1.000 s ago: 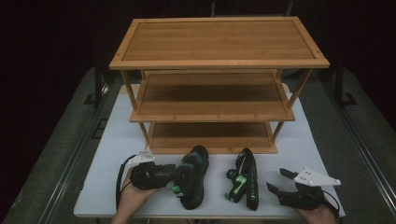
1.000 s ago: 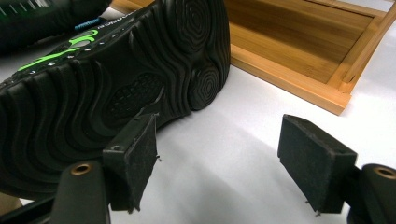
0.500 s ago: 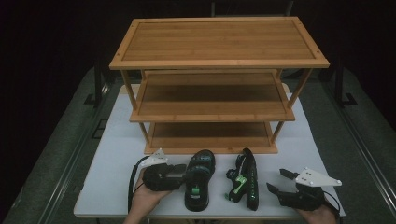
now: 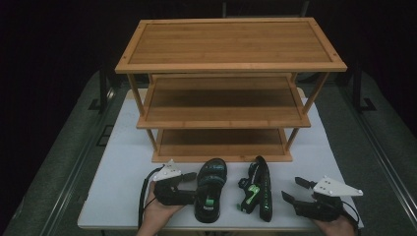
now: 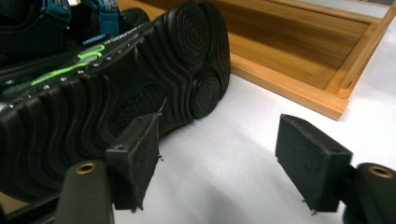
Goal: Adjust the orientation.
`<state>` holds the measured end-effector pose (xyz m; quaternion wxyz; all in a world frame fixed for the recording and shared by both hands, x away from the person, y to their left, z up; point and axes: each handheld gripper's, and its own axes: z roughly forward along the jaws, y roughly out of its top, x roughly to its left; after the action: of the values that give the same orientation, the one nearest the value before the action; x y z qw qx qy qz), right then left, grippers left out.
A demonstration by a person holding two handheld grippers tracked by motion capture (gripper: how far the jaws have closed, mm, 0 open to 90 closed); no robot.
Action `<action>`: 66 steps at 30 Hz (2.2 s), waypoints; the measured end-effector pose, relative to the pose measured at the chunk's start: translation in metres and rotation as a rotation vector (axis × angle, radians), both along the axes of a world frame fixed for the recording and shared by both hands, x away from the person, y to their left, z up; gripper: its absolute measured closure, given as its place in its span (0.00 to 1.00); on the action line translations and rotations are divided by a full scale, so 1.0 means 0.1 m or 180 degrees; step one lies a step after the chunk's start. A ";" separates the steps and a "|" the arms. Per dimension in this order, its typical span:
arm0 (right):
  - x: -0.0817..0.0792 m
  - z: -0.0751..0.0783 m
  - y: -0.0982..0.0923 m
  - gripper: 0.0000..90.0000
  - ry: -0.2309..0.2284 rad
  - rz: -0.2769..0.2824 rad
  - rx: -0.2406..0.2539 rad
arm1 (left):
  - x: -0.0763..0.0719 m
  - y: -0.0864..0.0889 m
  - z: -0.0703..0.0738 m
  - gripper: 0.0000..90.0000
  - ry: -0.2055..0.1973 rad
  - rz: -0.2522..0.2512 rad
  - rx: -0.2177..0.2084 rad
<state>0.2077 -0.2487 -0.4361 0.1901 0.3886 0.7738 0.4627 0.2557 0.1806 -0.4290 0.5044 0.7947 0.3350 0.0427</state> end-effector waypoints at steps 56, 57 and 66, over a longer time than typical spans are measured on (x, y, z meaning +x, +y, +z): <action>-0.02 0.34 0.59 0.98 -0.0323 0.0140 -0.0227 | -0.07 -0.07 0.00 0.49 0.0027 0.0030 -0.0012; -0.03 0.34 0.57 0.98 -0.0322 0.0121 -0.0221 | -0.07 -0.06 0.00 0.49 0.0027 0.0030 -0.0012; -0.08 0.35 0.42 0.98 -0.0300 -0.0040 -0.0231 | -0.07 -0.07 0.00 0.49 0.0023 0.0033 -0.0015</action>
<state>0.2002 -0.2064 -0.4011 0.2432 0.3641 0.7778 0.4509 0.2486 0.1741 -0.4286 0.5049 0.7919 0.3410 0.0416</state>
